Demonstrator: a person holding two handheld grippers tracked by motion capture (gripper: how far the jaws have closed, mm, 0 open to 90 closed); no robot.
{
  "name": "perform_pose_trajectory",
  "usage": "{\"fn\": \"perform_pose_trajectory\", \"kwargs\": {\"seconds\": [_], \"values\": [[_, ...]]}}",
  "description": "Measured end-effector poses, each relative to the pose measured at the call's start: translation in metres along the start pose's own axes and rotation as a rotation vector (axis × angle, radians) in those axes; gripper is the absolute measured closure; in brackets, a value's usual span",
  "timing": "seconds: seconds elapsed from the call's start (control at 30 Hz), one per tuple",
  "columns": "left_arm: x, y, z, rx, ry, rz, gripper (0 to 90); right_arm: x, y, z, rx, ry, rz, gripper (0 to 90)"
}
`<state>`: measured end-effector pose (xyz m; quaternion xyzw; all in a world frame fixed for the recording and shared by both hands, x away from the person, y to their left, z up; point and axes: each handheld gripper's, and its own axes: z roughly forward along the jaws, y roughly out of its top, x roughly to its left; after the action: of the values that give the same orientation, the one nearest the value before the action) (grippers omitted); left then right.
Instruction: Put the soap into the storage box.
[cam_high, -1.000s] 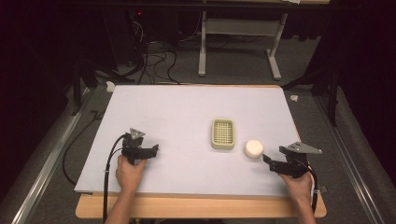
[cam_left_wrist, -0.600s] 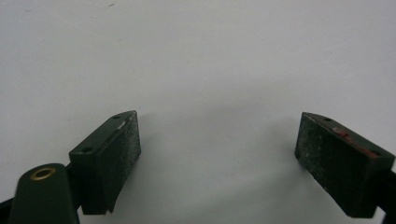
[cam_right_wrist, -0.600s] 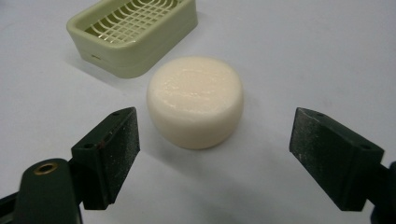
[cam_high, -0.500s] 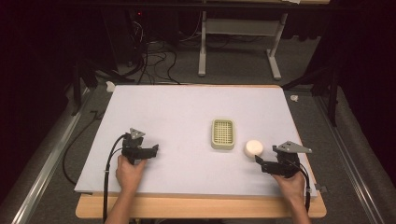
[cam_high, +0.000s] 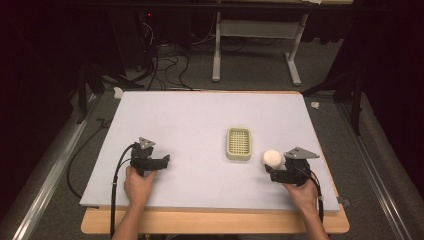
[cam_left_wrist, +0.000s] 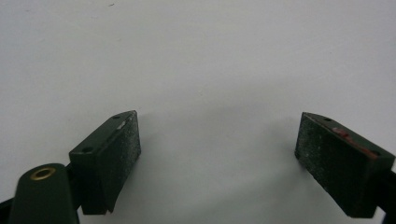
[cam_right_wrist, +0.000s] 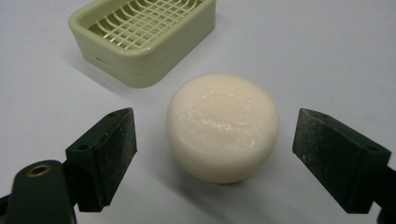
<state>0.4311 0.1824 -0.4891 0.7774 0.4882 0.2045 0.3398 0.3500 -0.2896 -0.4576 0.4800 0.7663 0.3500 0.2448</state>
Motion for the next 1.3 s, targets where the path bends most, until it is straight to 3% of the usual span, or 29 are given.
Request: {"fn": "perform_pose_trajectory", "kwargs": {"seconds": [0.53,1.3], "values": [[0.000,0.000,0.000,0.000,-0.001,0.000,14.5,0.000,0.006,0.022,0.046,-0.041,0.006,14.5],[0.000,0.000,0.000,0.000,-0.001,0.000,14.5,-0.001,0.004,0.035,0.072,-0.030,0.018,22.8]]}}
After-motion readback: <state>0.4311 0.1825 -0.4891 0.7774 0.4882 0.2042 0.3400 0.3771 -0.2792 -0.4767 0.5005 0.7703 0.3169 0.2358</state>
